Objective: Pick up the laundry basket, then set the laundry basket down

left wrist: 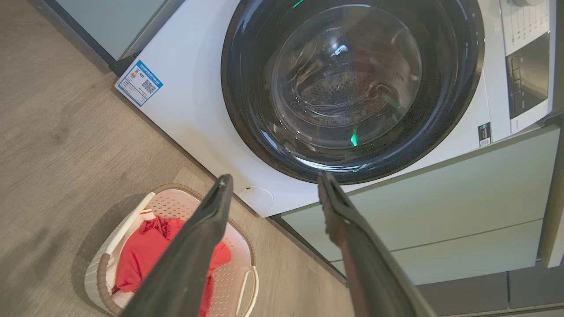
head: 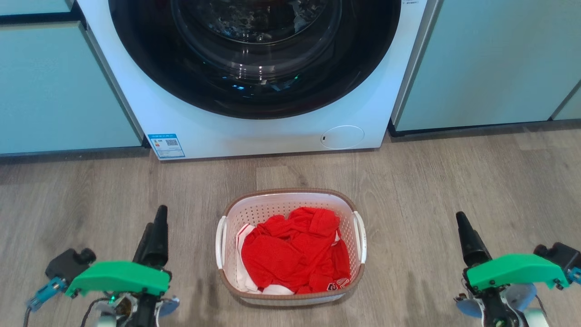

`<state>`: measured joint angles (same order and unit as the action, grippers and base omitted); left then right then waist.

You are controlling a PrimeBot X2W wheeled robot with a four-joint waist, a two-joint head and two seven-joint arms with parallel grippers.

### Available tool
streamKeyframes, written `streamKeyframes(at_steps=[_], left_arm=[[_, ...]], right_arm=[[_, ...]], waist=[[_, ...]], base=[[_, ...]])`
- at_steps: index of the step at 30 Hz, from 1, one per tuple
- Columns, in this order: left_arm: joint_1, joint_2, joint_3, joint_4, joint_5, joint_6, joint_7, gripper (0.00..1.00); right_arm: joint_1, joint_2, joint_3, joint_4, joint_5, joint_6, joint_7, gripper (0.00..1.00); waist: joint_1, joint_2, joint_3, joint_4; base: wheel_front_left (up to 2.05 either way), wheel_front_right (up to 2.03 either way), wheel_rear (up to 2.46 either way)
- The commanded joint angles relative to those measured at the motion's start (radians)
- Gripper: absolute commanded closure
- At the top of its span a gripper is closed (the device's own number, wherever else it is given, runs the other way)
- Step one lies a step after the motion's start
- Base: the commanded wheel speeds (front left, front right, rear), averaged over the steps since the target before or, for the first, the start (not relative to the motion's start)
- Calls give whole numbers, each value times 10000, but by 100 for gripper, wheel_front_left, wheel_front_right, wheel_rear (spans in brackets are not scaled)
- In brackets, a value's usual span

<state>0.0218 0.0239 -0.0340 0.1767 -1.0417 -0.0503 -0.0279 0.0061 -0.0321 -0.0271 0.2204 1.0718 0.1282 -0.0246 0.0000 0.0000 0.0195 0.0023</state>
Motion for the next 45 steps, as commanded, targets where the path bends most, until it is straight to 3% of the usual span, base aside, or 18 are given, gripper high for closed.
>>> streamKeyframes(at_steps=[1, 25, 45], left_arm=[[-423, 113, 26, -434, 327, 82, -99, 0], [-91, 582, -855, -873, 3882, 1038, -833, 0], [145, 849, -1405, -1278, 6220, 1671, -1390, 0]], right_arm=[[-448, -86, 141, -450, -289, 10, -141, 0], [-368, -117, 806, -839, -3508, 15, -871, 0], [-236, -141, 1175, -1210, -5828, 19, -1427, 0]], waist=[[0, 0, 0, 1], [0, 0, -62, -27], [0, 0, -108, -44]], base=[[0, 0, 0], [0, 0, 0], [0, 0, 0]])
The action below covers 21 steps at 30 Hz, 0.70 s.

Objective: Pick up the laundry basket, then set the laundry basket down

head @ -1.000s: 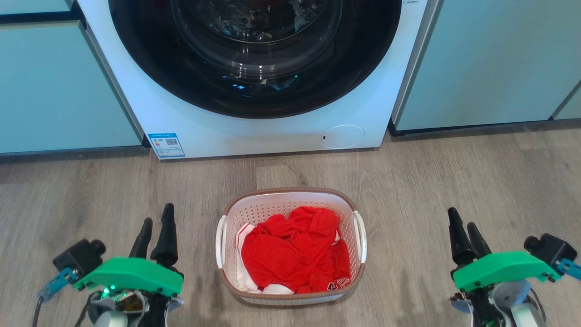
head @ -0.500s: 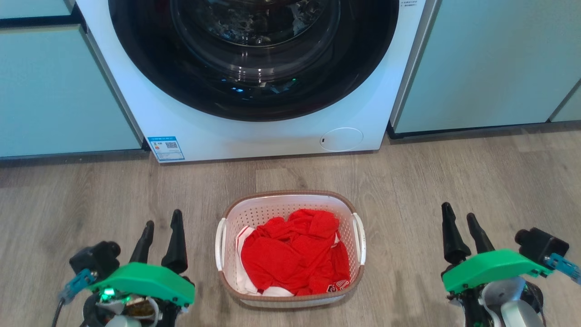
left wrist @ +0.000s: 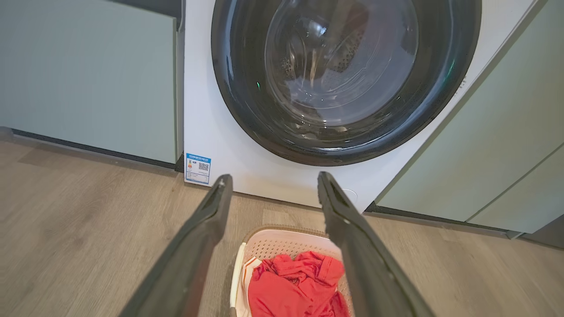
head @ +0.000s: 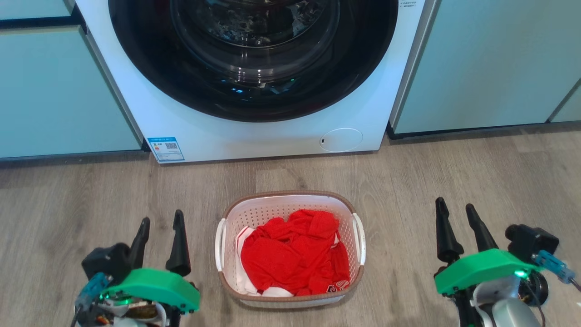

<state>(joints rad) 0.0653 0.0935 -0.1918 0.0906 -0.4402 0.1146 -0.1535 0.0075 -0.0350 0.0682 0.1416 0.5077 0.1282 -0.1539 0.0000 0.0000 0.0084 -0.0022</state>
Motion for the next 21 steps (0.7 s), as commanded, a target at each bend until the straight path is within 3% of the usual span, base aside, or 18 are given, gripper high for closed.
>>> streamKeyframes(at_steps=[1, 21], left_arm=[[-278, 166, 153, -437, 326, 50, -163, 0], [-84, 200, -168, -831, 2646, 352, -751, 0]], right_arm=[[-250, -113, 238, -440, -305, 19, -163, 0], [-239, -138, 587, -779, -2615, 23, -749, 0]], waist=[[0, 0, 5, -1], [0, 0, 8, -16]], base=[[0, 0, 0], [0, 0, 0]])
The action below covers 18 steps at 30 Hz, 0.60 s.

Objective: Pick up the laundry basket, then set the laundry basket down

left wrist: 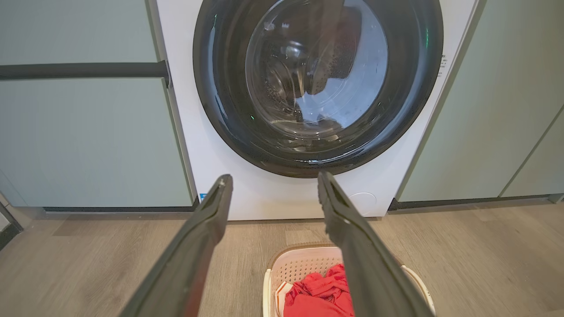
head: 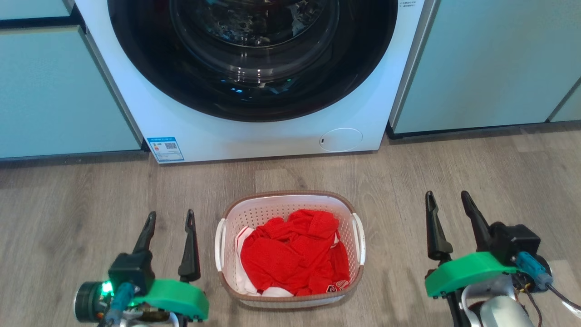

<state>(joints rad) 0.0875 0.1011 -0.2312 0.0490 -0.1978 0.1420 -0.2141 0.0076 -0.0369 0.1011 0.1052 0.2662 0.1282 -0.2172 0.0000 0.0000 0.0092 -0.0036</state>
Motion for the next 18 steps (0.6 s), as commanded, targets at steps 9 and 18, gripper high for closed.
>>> streamKeyframes(at_steps=[9, 18], left_arm=[[-180, -4, 220, -457, 1171, -108, -409, 0], [-145, -152, 401, -447, 1483, -304, -477, 0]], right_arm=[[-219, -130, 405, -586, -1263, 25, -379, 0], [-217, -133, 430, -602, -1522, 25, -446, 0]], waist=[[0, 0, 25, -7], [0, 0, 55, -8]], base=[[0, 0, 0], [0, 0, 0]])
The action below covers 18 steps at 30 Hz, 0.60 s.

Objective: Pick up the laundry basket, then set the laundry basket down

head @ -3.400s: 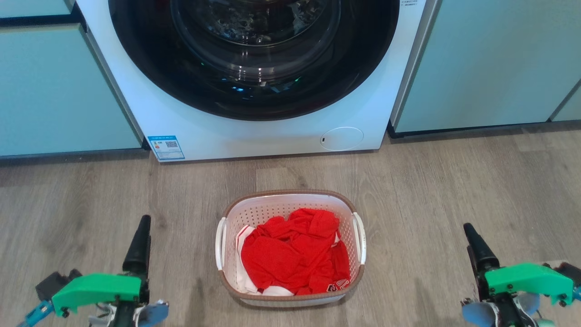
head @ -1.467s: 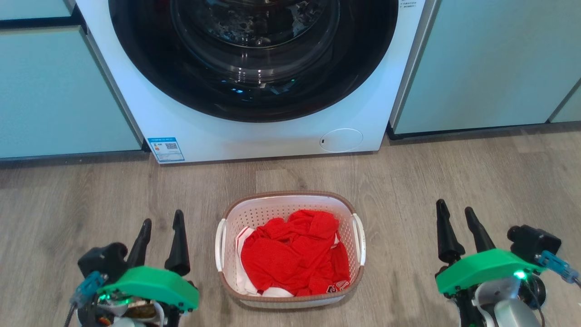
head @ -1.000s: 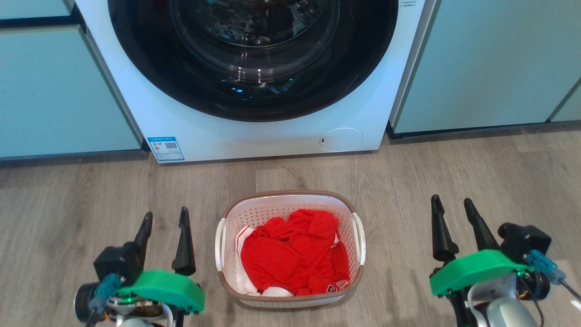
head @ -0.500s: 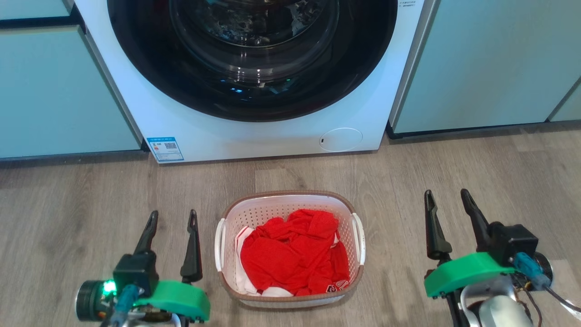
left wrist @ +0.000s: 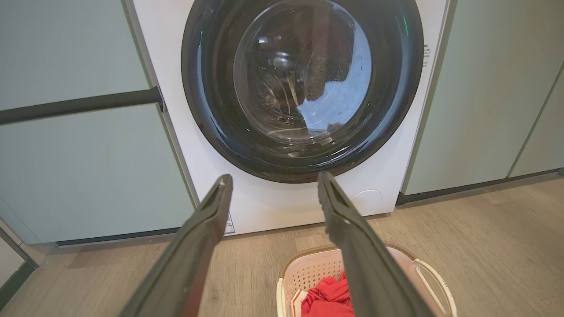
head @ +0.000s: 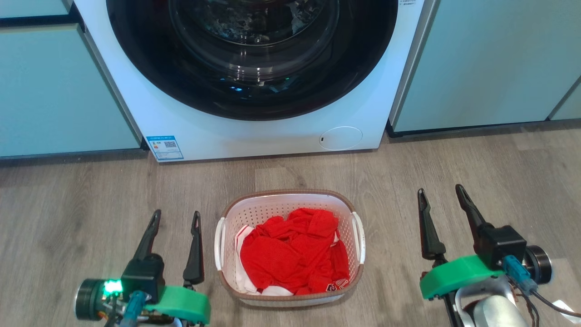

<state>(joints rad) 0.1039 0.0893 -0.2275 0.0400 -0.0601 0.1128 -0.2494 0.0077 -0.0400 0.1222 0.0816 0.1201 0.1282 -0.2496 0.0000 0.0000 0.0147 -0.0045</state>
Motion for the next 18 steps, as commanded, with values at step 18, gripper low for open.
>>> streamKeyframes(at_steps=[18], left_arm=[[-298, -214, 612, -314, 292, -232, -124, 0]], right_arm=[[-238, -102, 176, -294, -46, 25, -122, 0]], waist=[[0, 0, 87, 0]], base=[[0, 0, 0]])
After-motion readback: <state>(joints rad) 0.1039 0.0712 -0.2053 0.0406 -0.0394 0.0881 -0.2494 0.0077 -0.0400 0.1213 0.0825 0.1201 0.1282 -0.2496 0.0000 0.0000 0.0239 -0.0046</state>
